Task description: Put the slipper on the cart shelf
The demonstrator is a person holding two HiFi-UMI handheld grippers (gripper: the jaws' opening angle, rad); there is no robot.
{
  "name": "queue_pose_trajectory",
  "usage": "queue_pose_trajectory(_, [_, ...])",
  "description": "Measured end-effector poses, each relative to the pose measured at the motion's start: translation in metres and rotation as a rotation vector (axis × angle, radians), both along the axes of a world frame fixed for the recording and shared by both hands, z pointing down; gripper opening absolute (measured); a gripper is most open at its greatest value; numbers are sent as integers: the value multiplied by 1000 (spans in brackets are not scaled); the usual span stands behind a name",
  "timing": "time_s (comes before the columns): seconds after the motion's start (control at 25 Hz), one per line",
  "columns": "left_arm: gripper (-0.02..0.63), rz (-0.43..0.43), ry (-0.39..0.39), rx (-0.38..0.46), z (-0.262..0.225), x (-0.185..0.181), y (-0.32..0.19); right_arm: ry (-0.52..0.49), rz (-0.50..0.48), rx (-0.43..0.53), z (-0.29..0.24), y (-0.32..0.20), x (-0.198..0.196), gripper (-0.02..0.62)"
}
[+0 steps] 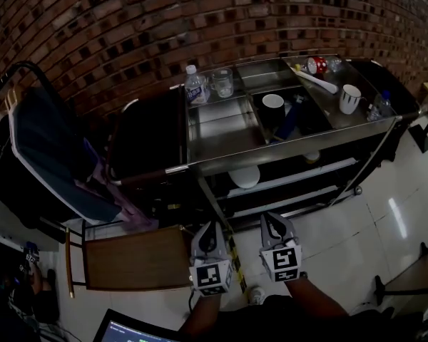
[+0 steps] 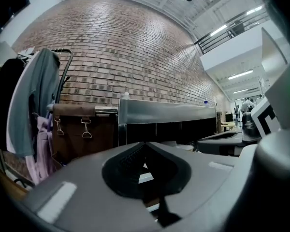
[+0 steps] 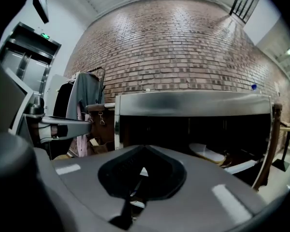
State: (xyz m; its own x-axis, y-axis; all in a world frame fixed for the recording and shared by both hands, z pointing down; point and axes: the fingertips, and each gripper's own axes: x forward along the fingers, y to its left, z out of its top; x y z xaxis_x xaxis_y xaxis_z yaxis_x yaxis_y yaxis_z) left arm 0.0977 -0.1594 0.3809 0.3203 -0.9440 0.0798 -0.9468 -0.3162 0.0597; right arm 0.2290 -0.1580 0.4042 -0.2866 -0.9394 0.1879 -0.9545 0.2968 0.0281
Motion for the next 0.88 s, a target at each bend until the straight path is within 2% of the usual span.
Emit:
queue_pose_trajectory(0.28, [15,16,-40,10,-1,-1,4,13,-13,42,-15,0,-9,0])
queue_pose_trajectory(0.88, [15,9,-31,19,-12,1,6,15,-20,95,-28,1,-14,2])
